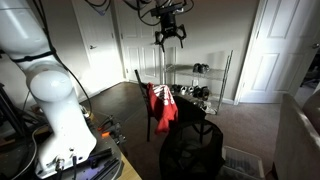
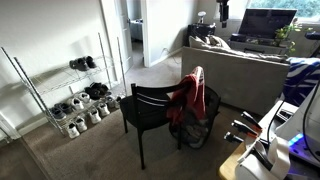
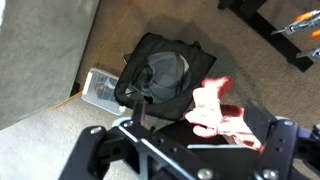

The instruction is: Put the red shirt in the laundry basket

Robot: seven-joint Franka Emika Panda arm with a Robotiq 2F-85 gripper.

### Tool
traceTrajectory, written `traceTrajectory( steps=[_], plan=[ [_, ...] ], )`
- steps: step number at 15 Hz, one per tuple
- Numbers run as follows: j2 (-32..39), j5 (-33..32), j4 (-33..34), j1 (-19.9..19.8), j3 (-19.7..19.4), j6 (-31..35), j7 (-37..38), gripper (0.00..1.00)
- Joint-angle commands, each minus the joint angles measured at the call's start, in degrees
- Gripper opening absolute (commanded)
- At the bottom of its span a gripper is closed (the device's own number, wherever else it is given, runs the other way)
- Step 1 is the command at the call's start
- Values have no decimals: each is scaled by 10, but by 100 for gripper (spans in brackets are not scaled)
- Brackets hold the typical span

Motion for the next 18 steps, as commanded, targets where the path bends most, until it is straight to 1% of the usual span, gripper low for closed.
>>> traceTrajectory(
  steps=[1, 2, 3, 4, 6, 12, 16, 18],
  plan=[
    [-20, -43, -33, -14, -18, 30, -120, 100],
    [-22, -55, -38, -17, -24, 39, -149, 100],
    [-1, -31, -9, -11, -12, 13, -94, 100],
    [-2, -37, -13, -16, -18, 20, -116, 100],
    [-3, -38, -17, -21, -22, 25, -134, 100],
    [-4, -41, -17, -18, -19, 27, -140, 100],
    [-13, -54, -18, 4, 6, 55, -184, 100],
    [-12, -62, -8, 20, 27, 50, -205, 100]
  ],
)
